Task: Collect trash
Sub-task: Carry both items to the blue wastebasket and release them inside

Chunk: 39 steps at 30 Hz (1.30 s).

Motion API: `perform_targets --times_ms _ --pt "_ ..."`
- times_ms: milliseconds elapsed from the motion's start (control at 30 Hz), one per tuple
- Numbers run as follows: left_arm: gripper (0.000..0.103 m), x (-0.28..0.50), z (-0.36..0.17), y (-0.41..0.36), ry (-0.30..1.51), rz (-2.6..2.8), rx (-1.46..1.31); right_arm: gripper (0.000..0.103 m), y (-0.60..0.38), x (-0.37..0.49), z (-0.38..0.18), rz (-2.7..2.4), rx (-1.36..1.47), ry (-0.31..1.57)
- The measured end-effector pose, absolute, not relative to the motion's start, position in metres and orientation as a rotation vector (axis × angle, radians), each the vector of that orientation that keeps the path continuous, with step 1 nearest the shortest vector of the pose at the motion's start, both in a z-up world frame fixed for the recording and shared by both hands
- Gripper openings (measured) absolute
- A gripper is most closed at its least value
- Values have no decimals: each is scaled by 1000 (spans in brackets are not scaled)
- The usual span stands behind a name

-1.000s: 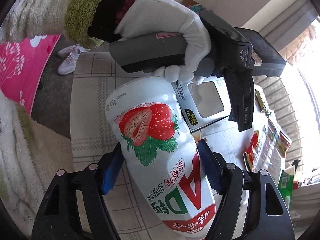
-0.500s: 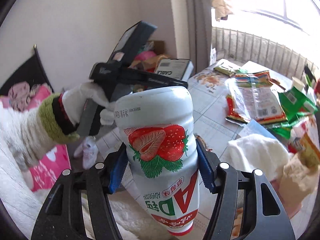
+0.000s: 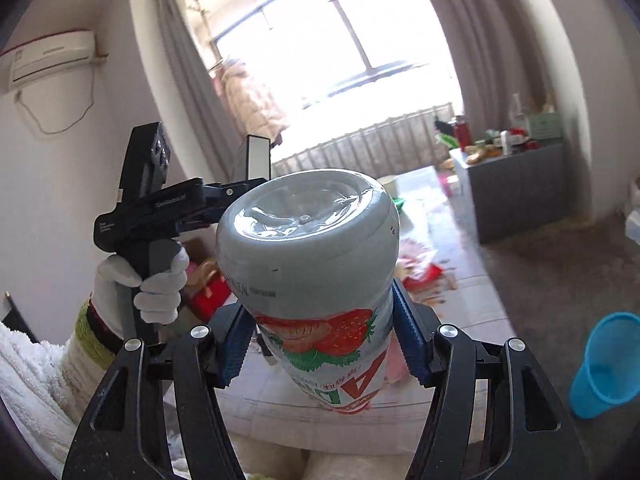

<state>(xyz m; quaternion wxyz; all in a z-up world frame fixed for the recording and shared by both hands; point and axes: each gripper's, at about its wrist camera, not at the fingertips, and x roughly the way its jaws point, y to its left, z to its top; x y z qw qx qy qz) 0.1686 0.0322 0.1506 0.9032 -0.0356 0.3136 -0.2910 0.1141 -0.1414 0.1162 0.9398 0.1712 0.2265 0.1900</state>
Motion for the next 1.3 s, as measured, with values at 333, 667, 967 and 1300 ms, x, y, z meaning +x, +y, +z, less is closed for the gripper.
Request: perform_targets --times_ms 333,667,967,1300 --pt "86 231 127 -220 831 -887 62 60 -306 74 95 -108 434 412" --pt "86 327 3 -399 1077 -832 98 60 -441 153 -24 -385 583 563" --pt "89 373 -118 -489 1274 -720 43 61 -520 192 -132 -546 811 699" --pt "89 369 -130 -492 1296 -771 29 66 -544 203 -208 -624 932 860"
